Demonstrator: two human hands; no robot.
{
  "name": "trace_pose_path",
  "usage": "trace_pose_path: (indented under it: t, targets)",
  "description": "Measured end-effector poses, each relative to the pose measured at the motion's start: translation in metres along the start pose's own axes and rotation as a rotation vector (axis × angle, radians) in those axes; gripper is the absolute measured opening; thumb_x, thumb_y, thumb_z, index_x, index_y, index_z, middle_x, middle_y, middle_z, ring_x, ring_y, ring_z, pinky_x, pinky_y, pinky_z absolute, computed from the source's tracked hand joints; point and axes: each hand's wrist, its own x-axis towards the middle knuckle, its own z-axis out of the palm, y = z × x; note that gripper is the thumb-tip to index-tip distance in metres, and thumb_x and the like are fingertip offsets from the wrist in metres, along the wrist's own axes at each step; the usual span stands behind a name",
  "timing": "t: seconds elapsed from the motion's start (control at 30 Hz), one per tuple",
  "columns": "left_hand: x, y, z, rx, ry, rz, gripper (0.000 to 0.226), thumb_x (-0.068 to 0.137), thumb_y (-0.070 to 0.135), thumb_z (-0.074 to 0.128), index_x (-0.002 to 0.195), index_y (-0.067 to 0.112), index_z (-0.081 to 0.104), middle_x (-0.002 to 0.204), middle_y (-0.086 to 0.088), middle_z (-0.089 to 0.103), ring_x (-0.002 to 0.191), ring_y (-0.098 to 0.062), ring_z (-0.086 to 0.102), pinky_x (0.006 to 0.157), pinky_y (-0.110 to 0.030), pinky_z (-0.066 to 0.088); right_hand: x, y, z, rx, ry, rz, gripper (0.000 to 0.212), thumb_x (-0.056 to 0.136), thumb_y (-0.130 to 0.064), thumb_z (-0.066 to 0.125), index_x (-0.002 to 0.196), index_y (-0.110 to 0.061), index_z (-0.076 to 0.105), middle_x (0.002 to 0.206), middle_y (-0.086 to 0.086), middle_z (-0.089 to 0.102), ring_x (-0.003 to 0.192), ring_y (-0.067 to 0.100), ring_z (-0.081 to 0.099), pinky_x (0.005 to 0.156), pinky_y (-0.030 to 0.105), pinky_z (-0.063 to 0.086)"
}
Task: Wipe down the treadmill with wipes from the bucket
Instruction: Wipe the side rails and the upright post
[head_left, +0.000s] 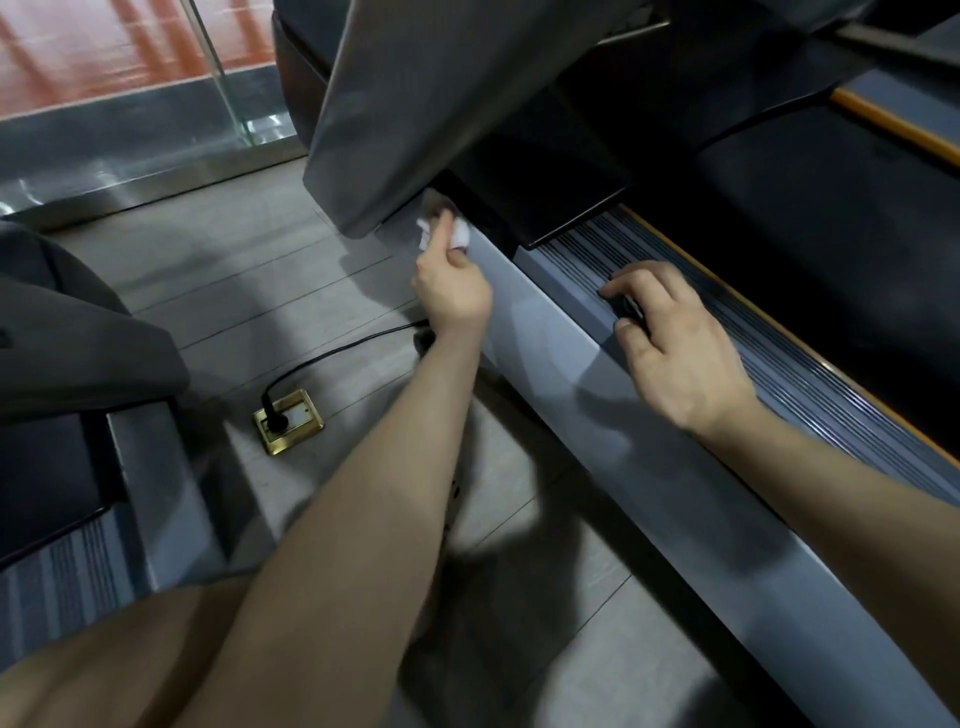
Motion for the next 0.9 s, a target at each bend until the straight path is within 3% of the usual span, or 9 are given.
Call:
trace_pose_path:
  t: [0.13, 0.23, 0.3, 0.43, 0.5, 0.57, 0.7, 0.77, 0.9]
  targets:
    - [-0.124, -0.019, 0.009, -0.127, 0.032, 0.125, 0.062, 0.099, -0.015, 0.04, 0.153, 0.012, 0.058, 0.158, -0.006, 0.054, 0.136, 0.005, 0.057, 0.11, -0.012, 0.043, -0.001, -0.001, 0.0, -0.004, -0.002, -0.001, 0.031, 0.101, -0.013, 0.053, 0.131, -0.021, 0.057, 0.144, -0.008, 0.048, 0.131, 0.019, 0.049, 0.098, 0.034, 0.043]
    - [-0.261, -0.046, 0.007, -0.159, -0.097, 0.118, 0.074, 0.093, -0.025, 0.044, 0.155, 0.013, 0.055, 0.163, 0.002, 0.049, 0.151, -0.005, 0.045, 0.123, -0.029, 0.039, 0.001, 0.001, 0.001, -0.003, -0.004, -0.016, 0.033, 0.099, -0.011, 0.054, 0.13, -0.019, 0.058, 0.144, -0.005, 0.05, 0.131, 0.02, 0.05, 0.101, 0.035, 0.044]
    - [-0.315, -0.048, 0.006, -0.125, -0.187, 0.136, 0.078, 0.091, -0.024, 0.046, 0.156, 0.018, 0.054, 0.166, 0.005, 0.045, 0.155, -0.011, 0.04, 0.126, -0.029, 0.035, 0.001, 0.002, 0.0, 0.003, 0.01, -0.004, 0.033, 0.098, -0.011, 0.054, 0.13, -0.019, 0.059, 0.144, -0.005, 0.051, 0.131, 0.02, 0.05, 0.101, 0.033, 0.042]
    - [-0.244, -0.03, 0.01, -0.115, -0.165, 0.117, 0.071, 0.097, -0.021, 0.044, 0.161, 0.008, 0.045, 0.169, -0.008, 0.04, 0.157, -0.016, 0.036, 0.127, -0.037, 0.033, -0.002, 0.0, -0.003, 0.024, 0.004, -0.006, 0.035, 0.098, -0.01, 0.053, 0.131, -0.019, 0.061, 0.145, -0.004, 0.052, 0.131, 0.019, 0.052, 0.103, 0.031, 0.043]
    - [-0.166, -0.019, 0.008, -0.049, -0.151, 0.085, 0.067, 0.102, -0.015, 0.039, 0.163, 0.01, 0.04, 0.167, -0.014, 0.042, 0.155, -0.023, 0.04, 0.126, -0.039, 0.033, -0.005, 0.0, -0.009, 0.019, -0.076, -0.011, 0.039, 0.103, -0.013, 0.05, 0.14, -0.018, 0.059, 0.154, -0.003, 0.049, 0.141, 0.017, 0.047, 0.112, 0.026, 0.037]
    - [-0.12, -0.008, 0.006, 0.043, -0.113, 0.064, 0.064, 0.101, -0.013, 0.04, 0.161, 0.01, 0.046, 0.157, -0.02, 0.054, 0.146, -0.034, 0.052, 0.121, -0.038, 0.038, -0.02, 0.008, -0.024, -0.038, -0.136, -0.012, 0.04, 0.108, -0.019, 0.047, 0.147, -0.018, 0.057, 0.161, -0.003, 0.046, 0.152, 0.016, 0.037, 0.125, 0.031, 0.028]
    - [-0.196, 0.013, 0.009, -0.025, -0.103, 0.05, 0.068, 0.1, -0.016, 0.04, 0.16, 0.015, 0.049, 0.165, -0.006, 0.047, 0.153, -0.021, 0.044, 0.125, -0.02, 0.029, -0.103, 0.034, -0.067, -0.14, -0.07, -0.008, 0.039, 0.11, -0.026, 0.046, 0.145, -0.016, 0.058, 0.161, -0.001, 0.048, 0.157, 0.014, 0.032, 0.13, 0.042, 0.027]
    - [-0.292, 0.004, 0.007, -0.049, -0.19, 0.151, 0.074, 0.097, -0.019, 0.043, 0.162, 0.015, 0.045, 0.172, -0.003, 0.036, 0.159, -0.017, 0.032, 0.129, -0.023, 0.025, -0.152, 0.057, -0.082, -0.219, -0.065, 0.007, 0.043, 0.112, -0.032, 0.044, 0.149, -0.014, 0.056, 0.163, 0.002, 0.046, 0.159, 0.015, 0.029, 0.131, 0.044, 0.024]
    - [-0.432, -0.01, -0.025, -0.031, -0.638, 0.247, 0.097, 0.09, -0.02, 0.048, 0.171, 0.024, 0.018, 0.179, 0.014, 0.003, 0.165, -0.011, 0.005, 0.133, -0.041, 0.022, -0.201, 0.086, -0.088, -0.26, -0.1, 0.049, 0.058, 0.112, -0.047, 0.034, 0.164, -0.021, 0.039, 0.172, -0.003, 0.031, 0.162, 0.011, 0.017, 0.132, 0.046, 0.021]
